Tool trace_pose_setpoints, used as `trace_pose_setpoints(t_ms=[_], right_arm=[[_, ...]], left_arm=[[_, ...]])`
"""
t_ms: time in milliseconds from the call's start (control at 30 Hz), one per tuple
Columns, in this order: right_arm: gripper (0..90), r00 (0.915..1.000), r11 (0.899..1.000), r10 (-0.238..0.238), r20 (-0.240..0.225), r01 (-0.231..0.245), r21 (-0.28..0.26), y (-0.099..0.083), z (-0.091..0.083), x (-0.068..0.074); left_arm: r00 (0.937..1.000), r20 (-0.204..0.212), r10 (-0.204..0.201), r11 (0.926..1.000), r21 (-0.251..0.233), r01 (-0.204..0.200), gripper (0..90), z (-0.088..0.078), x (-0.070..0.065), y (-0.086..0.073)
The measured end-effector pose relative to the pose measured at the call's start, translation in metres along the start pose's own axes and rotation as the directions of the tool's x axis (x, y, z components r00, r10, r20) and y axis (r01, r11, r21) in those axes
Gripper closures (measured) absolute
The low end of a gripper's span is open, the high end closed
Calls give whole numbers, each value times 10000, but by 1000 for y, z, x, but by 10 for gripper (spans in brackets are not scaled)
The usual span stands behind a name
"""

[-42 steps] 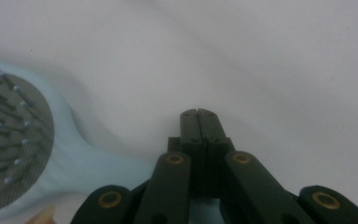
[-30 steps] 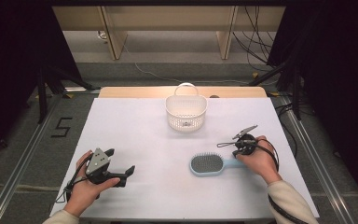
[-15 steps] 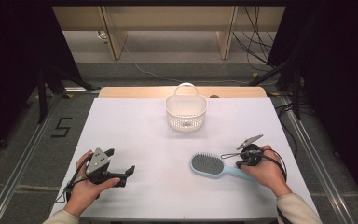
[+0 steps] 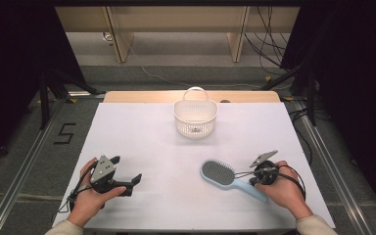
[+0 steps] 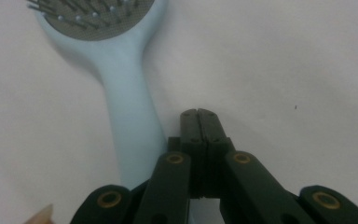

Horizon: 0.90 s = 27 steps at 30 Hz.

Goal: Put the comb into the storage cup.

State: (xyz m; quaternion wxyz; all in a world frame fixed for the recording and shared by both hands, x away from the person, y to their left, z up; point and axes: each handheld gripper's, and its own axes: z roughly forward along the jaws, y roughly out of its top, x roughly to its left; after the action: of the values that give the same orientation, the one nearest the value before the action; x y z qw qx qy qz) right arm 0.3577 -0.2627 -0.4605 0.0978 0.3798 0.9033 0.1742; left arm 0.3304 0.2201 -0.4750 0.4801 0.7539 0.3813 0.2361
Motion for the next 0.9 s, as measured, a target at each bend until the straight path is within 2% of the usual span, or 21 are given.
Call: trace_pose_setpoints(t_ms=[333,900], right_arm=[[900,9999,9999,-126,-43,126,6,-8,-4,9],[900,10000,10000,-48,-75,48,-39,-11,-4,10]], left_arm=[[10000,-5,11,10000,7,-11,0,0,0,0],[10000,6,16,10000,15,-16,0,0,0,0]])
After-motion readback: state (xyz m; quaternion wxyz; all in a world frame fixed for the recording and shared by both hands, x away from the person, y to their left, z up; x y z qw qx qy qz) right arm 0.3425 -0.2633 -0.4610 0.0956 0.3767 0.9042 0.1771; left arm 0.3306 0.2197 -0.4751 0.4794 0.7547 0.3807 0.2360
